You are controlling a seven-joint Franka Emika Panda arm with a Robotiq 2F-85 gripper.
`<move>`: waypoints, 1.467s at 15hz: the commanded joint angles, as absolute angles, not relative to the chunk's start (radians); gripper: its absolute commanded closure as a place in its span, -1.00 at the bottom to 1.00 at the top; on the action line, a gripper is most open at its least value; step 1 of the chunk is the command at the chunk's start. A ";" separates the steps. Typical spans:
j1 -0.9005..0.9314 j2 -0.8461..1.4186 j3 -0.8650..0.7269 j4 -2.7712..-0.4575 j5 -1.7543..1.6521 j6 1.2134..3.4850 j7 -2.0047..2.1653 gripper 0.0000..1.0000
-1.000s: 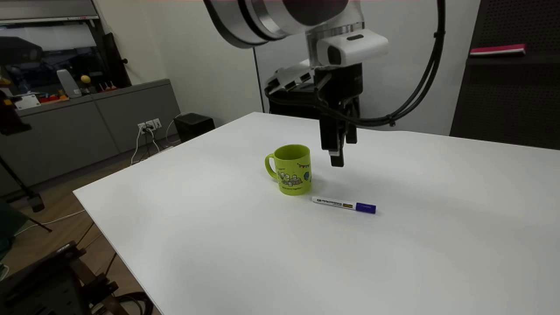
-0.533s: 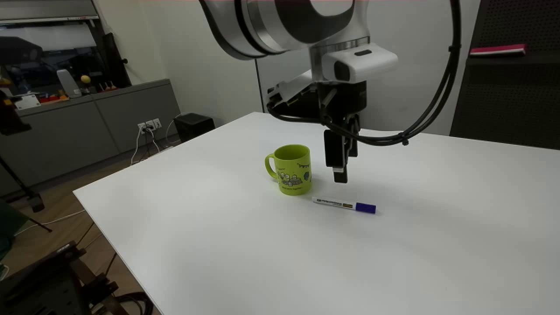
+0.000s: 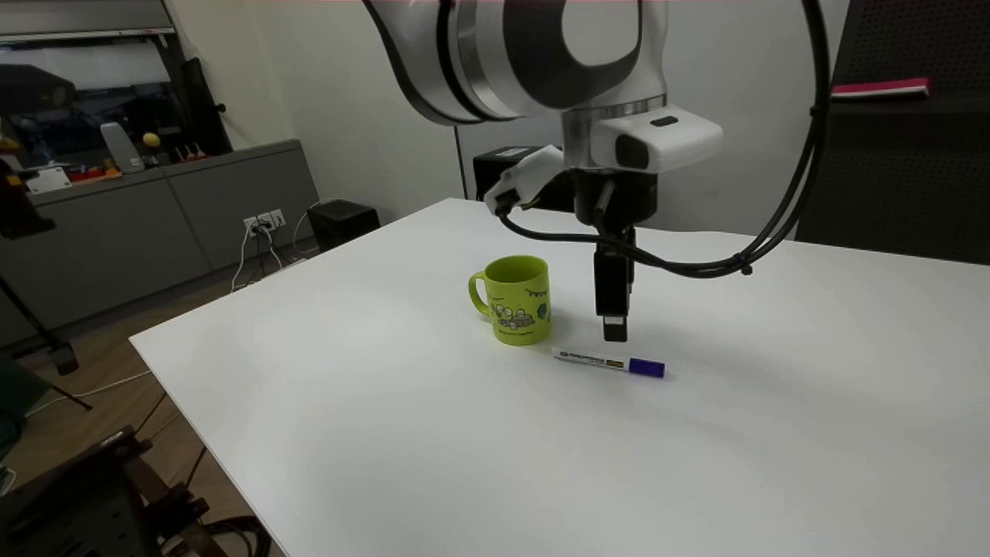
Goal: Pick up the pen and place it in the green cup.
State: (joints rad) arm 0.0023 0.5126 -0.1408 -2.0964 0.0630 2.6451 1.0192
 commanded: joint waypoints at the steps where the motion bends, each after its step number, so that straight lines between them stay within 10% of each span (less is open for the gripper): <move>1: 0.000 0.565 -0.141 -2.017 0.089 2.620 0.972 -1.00; 22: 0.026 0.611 -0.155 -2.005 0.086 2.640 0.924 -1.00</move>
State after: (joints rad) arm 0.0093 0.6089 -0.1391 -2.0080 0.0660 2.6436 0.9380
